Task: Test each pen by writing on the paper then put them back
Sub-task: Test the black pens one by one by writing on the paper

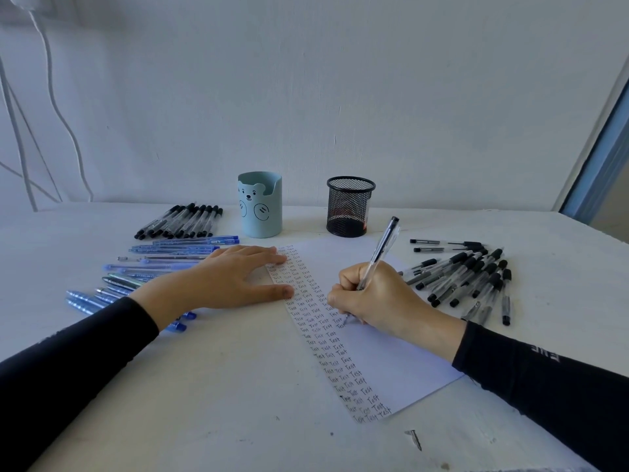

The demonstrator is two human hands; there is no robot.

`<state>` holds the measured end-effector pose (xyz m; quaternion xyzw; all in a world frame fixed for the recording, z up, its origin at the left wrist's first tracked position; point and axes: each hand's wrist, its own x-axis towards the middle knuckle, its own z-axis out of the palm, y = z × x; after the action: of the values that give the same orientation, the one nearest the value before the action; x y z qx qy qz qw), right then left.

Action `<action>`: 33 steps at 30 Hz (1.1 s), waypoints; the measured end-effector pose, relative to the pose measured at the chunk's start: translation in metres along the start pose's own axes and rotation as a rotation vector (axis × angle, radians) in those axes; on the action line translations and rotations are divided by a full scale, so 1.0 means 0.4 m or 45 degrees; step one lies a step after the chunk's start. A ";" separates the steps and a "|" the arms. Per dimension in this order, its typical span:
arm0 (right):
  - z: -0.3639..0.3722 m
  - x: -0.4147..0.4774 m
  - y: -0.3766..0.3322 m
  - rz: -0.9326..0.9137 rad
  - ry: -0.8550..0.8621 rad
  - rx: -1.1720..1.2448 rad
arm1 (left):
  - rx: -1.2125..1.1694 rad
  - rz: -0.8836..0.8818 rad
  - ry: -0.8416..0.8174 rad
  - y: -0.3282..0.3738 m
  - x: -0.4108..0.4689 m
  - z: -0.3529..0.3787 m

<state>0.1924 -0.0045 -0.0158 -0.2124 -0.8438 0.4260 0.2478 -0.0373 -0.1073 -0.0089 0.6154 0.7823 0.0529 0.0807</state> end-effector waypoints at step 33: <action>-0.074 0.047 0.039 -0.302 -0.366 -0.930 | 0.012 0.014 -0.028 -0.003 -0.001 0.002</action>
<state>0.1978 0.0329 -0.0088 -0.1260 -0.9842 0.0924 0.0829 -0.0382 -0.1079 -0.0097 0.6206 0.7783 0.0428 0.0860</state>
